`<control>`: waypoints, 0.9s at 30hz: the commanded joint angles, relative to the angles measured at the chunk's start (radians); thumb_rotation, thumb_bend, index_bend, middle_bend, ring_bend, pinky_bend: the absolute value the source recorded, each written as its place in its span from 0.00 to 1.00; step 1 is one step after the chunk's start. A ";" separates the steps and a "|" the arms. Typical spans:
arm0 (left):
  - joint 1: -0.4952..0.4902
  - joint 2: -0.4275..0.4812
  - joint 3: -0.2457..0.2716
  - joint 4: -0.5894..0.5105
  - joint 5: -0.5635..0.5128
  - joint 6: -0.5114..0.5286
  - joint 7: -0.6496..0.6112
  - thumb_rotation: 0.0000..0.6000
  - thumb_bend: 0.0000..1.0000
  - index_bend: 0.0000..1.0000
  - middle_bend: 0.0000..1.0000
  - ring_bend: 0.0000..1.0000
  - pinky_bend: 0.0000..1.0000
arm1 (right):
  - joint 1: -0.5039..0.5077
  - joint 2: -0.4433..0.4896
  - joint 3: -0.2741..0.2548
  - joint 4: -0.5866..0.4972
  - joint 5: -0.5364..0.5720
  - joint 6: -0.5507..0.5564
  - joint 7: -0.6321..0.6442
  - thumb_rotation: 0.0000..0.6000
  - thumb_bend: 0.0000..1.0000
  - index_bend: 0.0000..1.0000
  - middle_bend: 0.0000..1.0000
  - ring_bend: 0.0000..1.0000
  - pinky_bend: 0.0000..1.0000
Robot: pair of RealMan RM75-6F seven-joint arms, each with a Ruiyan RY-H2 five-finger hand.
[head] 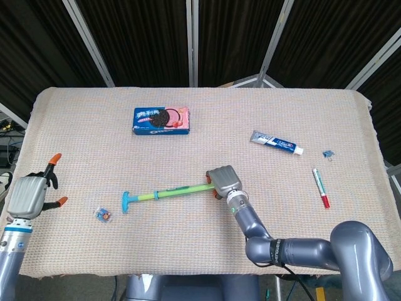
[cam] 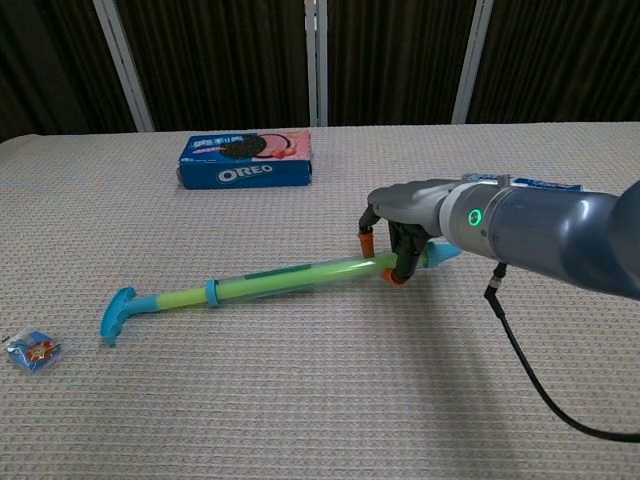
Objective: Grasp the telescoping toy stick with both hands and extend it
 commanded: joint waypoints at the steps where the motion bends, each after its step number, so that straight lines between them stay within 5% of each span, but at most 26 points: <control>1: -0.108 -0.023 -0.020 -0.034 0.037 -0.118 0.035 1.00 0.00 0.30 0.89 0.84 0.97 | -0.006 0.027 0.009 -0.047 0.078 0.025 -0.016 1.00 0.38 0.59 1.00 1.00 1.00; 13: -0.298 -0.137 -0.070 -0.060 -0.103 -0.379 0.046 1.00 0.18 0.42 0.93 0.88 1.00 | 0.000 0.085 0.029 -0.129 0.211 0.024 -0.009 1.00 0.41 0.59 1.00 1.00 1.00; 27: -0.395 -0.308 -0.071 0.094 -0.193 -0.447 0.050 1.00 0.23 0.44 0.93 0.88 1.00 | -0.010 0.090 0.008 -0.155 0.162 0.049 0.029 1.00 0.41 0.59 1.00 1.00 1.00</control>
